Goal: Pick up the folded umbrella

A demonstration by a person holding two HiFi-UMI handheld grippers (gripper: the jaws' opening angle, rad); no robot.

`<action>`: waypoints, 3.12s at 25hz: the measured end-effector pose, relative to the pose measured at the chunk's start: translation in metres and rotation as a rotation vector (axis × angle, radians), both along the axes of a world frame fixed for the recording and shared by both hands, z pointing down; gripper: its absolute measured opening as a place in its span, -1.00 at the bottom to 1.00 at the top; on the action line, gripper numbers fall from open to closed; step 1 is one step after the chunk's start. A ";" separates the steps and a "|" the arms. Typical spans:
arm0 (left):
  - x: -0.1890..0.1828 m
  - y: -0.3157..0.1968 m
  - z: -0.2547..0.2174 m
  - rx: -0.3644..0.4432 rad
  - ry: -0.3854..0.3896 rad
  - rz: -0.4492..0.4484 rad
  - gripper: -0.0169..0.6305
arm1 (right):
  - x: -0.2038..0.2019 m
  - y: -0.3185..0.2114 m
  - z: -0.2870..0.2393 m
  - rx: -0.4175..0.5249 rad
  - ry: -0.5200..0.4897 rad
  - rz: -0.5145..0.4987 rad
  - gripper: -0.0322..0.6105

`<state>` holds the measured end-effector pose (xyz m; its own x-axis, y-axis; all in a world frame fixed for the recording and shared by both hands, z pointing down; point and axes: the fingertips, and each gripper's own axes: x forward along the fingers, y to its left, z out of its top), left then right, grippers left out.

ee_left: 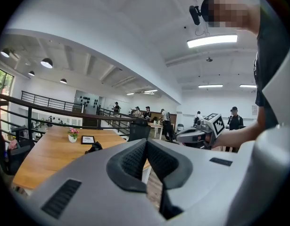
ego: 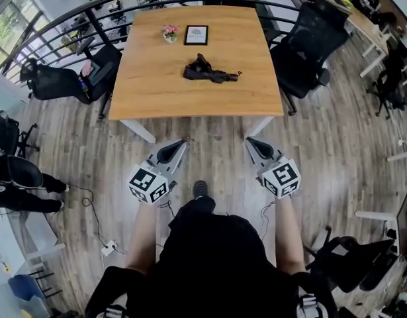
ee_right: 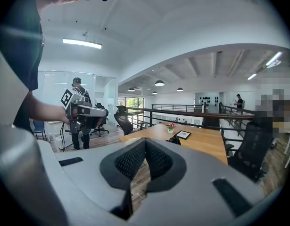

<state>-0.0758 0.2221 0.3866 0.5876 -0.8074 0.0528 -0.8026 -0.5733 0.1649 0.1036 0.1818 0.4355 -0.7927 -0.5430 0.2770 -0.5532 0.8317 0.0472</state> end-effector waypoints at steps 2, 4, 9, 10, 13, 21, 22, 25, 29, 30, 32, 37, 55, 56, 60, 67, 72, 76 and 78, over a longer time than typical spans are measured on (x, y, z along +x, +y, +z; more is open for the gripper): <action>-0.011 -0.013 0.003 -0.006 0.001 0.009 -0.89 | -0.008 -0.011 0.003 -0.006 0.008 0.014 -0.88; -0.022 -0.027 0.004 -0.006 0.003 0.016 -0.89 | -0.016 -0.023 0.006 -0.014 0.012 0.028 -0.88; -0.046 -0.056 0.010 -0.010 -0.005 0.038 -0.89 | -0.031 -0.049 0.011 -0.037 -0.012 0.069 -0.87; -0.051 -0.062 0.012 -0.013 -0.005 0.042 -0.88 | -0.033 -0.054 0.013 -0.039 -0.013 0.080 -0.87; -0.062 -0.076 0.015 -0.017 -0.010 0.051 -0.88 | -0.039 -0.066 0.020 -0.046 -0.007 0.103 -0.87; -0.081 -0.118 0.022 -0.044 -0.012 0.059 -0.89 | -0.054 -0.105 0.030 -0.076 -0.008 0.122 -0.87; -0.083 -0.124 0.022 -0.044 -0.012 0.059 -0.88 | -0.055 -0.111 0.030 -0.076 -0.006 0.122 -0.87; -0.085 -0.138 0.025 -0.053 -0.012 0.055 -0.88 | -0.058 -0.127 0.033 -0.081 -0.005 0.119 -0.87; -0.086 -0.159 0.032 -0.065 -0.011 0.044 -0.88 | -0.056 -0.151 0.038 -0.086 -0.009 0.114 -0.87; -0.086 -0.165 0.032 -0.066 -0.011 0.040 -0.88 | -0.055 -0.157 0.039 -0.088 -0.009 0.113 -0.87; -0.084 -0.177 0.032 -0.069 -0.013 0.034 -0.88 | -0.053 -0.169 0.039 -0.096 -0.008 0.111 -0.87; -0.081 -0.210 0.039 -0.088 -0.014 0.018 -0.88 | -0.050 -0.205 0.049 -0.123 -0.002 0.096 -0.87; -0.083 -0.336 0.102 -0.184 -0.082 -0.101 -0.88 | -0.039 -0.330 0.111 -0.267 0.017 -0.002 -0.84; -0.083 -0.343 0.106 -0.191 -0.087 -0.109 -0.88 | -0.039 -0.335 0.117 -0.273 0.033 -0.018 -0.84; -0.086 -0.365 0.119 -0.215 -0.093 -0.136 -0.88 | -0.042 -0.351 0.141 -0.297 0.101 -0.079 -0.81; -0.098 -0.388 0.142 -0.259 -0.088 -0.159 -0.88 | -0.049 -0.372 0.174 -0.347 0.154 -0.096 -0.71; -0.105 -0.402 0.165 -0.297 -0.077 -0.129 -0.88 | -0.046 -0.385 0.198 -0.374 0.178 -0.042 -0.60; -0.108 -0.413 0.186 -0.315 -0.063 -0.108 -0.87 | -0.038 -0.392 0.220 -0.411 0.192 0.014 -0.37; -0.111 -0.422 0.197 -0.328 -0.069 -0.105 -0.62 | -0.037 -0.398 0.233 -0.427 0.197 0.035 -0.26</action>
